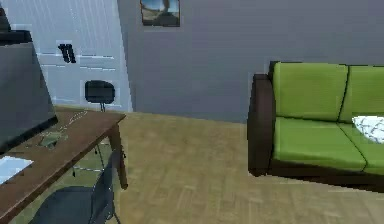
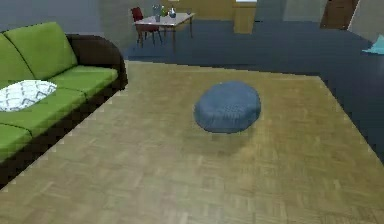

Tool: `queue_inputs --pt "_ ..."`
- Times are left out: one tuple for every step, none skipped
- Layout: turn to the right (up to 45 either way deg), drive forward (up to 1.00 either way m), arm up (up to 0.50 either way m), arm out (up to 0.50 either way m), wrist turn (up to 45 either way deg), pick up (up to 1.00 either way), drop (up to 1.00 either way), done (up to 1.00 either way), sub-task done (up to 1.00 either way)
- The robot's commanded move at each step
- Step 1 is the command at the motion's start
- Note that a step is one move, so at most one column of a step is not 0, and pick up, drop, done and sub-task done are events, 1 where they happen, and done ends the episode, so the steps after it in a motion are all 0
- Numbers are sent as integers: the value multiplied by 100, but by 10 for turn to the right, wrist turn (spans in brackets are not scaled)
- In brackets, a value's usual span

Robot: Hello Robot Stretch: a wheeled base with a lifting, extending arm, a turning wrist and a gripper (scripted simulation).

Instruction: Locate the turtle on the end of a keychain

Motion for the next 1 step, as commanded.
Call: queue_inputs --pt "-390 0 0 0 0 0 0 0 0"
